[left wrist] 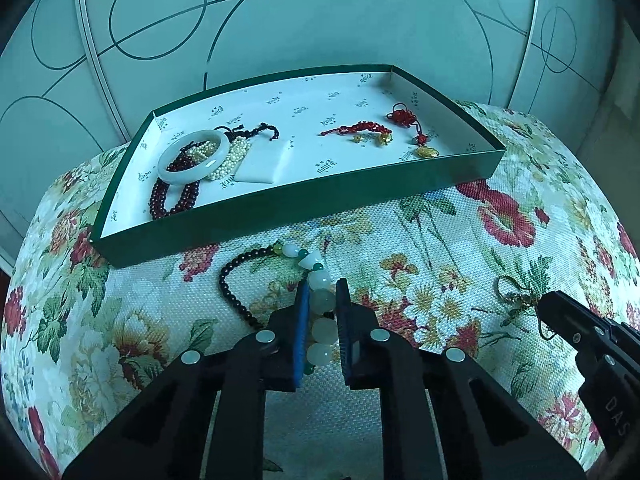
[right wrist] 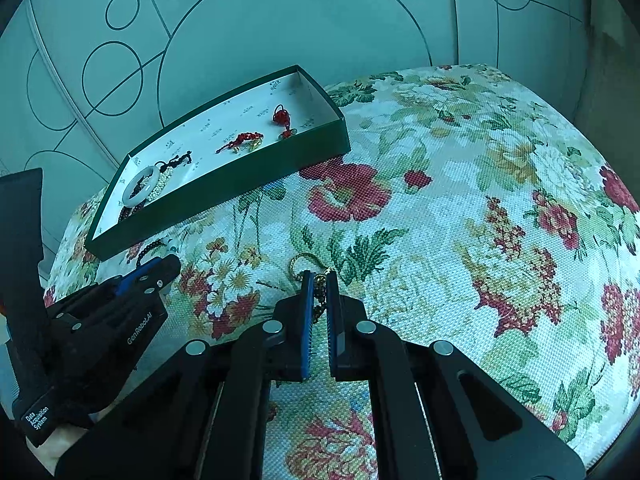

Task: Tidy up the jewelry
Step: 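Grasp the gold keyring with the right gripper while the left gripper grasps the white jade bead bracelet, then carry the gold keyring and jade bead bracelet over the green box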

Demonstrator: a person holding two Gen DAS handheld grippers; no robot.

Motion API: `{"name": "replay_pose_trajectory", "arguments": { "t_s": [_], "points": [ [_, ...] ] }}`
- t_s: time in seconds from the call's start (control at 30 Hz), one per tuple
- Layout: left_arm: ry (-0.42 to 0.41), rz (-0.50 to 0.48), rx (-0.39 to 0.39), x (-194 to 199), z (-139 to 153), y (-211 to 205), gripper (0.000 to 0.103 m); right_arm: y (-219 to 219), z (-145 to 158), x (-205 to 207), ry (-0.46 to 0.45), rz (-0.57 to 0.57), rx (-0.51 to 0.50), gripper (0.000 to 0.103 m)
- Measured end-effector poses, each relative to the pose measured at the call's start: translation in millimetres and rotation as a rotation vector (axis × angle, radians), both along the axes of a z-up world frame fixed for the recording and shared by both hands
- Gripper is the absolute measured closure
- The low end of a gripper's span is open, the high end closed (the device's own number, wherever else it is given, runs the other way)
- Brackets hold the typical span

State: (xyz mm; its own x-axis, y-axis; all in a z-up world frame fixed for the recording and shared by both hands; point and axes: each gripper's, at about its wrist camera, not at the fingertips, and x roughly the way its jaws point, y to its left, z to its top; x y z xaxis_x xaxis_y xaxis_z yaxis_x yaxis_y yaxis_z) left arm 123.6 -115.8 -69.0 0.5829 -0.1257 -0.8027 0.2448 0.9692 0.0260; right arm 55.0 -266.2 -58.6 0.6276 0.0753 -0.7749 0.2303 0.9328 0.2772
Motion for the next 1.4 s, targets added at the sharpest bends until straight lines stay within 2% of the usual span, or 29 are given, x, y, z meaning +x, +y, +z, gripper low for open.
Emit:
{"name": "replay_pose_trajectory", "arguments": {
  "t_s": [0.6, 1.4],
  "points": [
    [-0.023, 0.05, -0.038, -22, 18, 64, 0.09, 14, 3, -1, 0.0, 0.029, -0.036, 0.097],
    [-0.082, 0.088, -0.105, -35, 51, 94, 0.09, 34, 28, -7, -0.043, 0.083, -0.085, 0.097]
  ]
}}
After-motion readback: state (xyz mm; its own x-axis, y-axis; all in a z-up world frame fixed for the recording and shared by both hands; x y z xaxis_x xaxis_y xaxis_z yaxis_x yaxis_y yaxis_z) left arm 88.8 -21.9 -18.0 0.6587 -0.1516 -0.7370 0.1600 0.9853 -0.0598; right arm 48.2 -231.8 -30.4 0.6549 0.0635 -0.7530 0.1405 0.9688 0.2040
